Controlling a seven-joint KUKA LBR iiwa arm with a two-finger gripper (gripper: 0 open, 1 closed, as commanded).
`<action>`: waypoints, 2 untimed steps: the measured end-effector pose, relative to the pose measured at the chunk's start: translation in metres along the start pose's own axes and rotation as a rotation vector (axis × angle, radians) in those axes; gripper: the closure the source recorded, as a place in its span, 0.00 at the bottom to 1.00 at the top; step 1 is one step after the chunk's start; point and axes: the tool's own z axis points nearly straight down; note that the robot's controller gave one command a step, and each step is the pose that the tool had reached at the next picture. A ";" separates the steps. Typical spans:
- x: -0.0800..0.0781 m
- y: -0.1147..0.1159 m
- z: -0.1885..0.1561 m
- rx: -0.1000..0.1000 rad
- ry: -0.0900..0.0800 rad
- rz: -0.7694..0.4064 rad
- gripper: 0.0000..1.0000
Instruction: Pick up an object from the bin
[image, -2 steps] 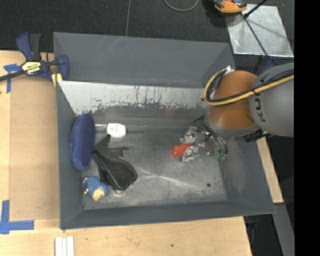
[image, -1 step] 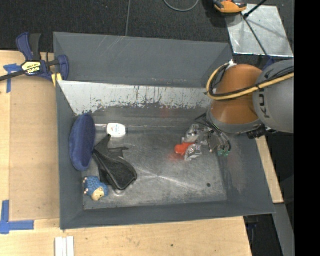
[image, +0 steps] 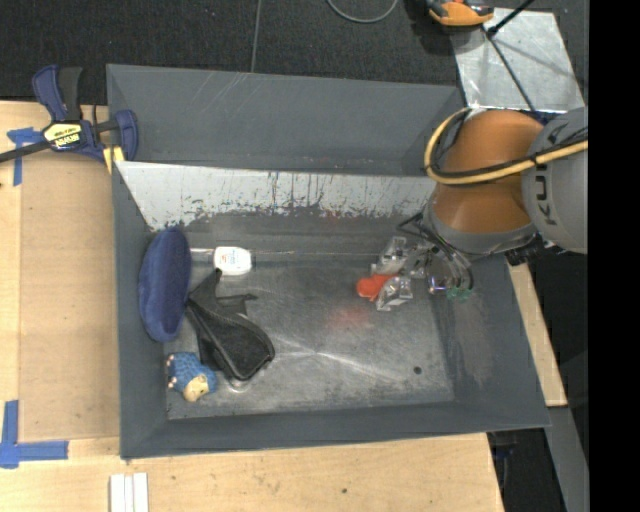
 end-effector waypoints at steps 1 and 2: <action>-0.002 0.000 -0.021 0.000 0.001 -0.002 1.00; -0.004 0.000 -0.053 0.000 0.000 -0.004 1.00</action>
Offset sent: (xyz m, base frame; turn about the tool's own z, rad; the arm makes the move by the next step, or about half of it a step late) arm -0.0001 0.0000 0.0187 0.0000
